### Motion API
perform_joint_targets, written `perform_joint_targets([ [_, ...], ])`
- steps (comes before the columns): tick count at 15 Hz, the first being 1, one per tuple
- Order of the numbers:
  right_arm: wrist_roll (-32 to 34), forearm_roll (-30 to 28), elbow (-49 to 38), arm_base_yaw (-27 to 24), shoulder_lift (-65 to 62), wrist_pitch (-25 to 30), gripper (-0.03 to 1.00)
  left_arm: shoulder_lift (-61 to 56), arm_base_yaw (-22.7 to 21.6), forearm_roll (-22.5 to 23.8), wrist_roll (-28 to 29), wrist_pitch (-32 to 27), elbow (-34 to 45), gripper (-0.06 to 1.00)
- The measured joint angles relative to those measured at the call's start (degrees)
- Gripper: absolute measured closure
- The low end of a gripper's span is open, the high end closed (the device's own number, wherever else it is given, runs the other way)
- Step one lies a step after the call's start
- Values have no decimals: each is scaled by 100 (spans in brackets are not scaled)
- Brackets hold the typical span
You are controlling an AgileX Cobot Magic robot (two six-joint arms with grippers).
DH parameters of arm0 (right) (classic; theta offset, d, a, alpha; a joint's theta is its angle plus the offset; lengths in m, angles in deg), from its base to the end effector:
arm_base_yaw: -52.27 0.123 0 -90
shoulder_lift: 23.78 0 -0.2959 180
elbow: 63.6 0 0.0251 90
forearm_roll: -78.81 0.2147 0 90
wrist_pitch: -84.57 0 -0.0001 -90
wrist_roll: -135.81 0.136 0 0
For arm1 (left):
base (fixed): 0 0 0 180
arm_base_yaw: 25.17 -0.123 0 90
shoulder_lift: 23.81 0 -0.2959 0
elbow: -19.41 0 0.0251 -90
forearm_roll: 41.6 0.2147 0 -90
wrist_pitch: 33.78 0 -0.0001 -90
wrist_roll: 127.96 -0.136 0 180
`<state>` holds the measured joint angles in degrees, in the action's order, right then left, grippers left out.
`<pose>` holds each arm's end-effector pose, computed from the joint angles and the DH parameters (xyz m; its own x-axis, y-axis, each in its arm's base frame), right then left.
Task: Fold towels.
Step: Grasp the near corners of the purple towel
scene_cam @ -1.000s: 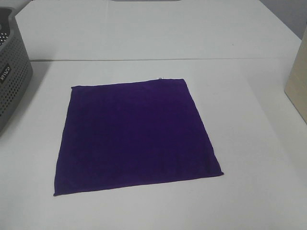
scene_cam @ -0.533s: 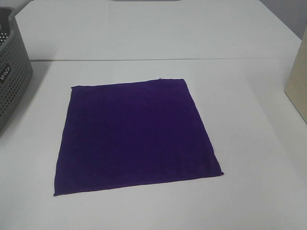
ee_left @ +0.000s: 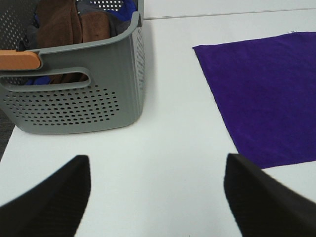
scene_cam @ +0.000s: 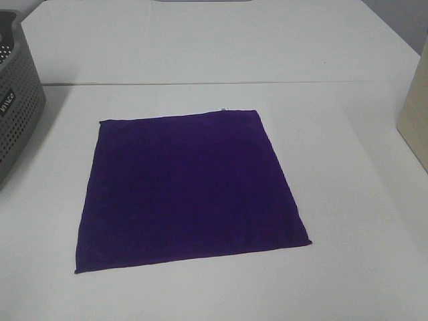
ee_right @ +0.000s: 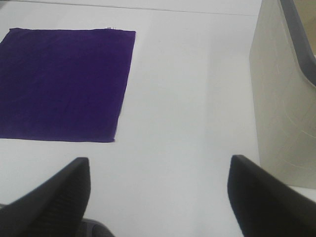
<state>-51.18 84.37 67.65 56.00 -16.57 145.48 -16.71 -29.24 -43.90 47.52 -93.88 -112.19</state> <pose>-0.0095 0.0109 0.2400 -0.4375 -0.1030 -0.8933 -0.1734 0.9844 -0.0286 -0.0080 -0.0053 0.2431 -0.4323 0.0282 -0.9013 -0.0142 0.9992 0.0381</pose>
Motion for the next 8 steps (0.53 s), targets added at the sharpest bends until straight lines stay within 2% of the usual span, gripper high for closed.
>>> perform_joint_targets([
  [3, 0, 0, 0, 0, 0, 0, 22, 0, 0, 0, -74, 0, 0, 5],
  [8, 0, 0, 0, 0, 0, 0, 22, 0, 0, 0, -80, 0, 0, 4],
])
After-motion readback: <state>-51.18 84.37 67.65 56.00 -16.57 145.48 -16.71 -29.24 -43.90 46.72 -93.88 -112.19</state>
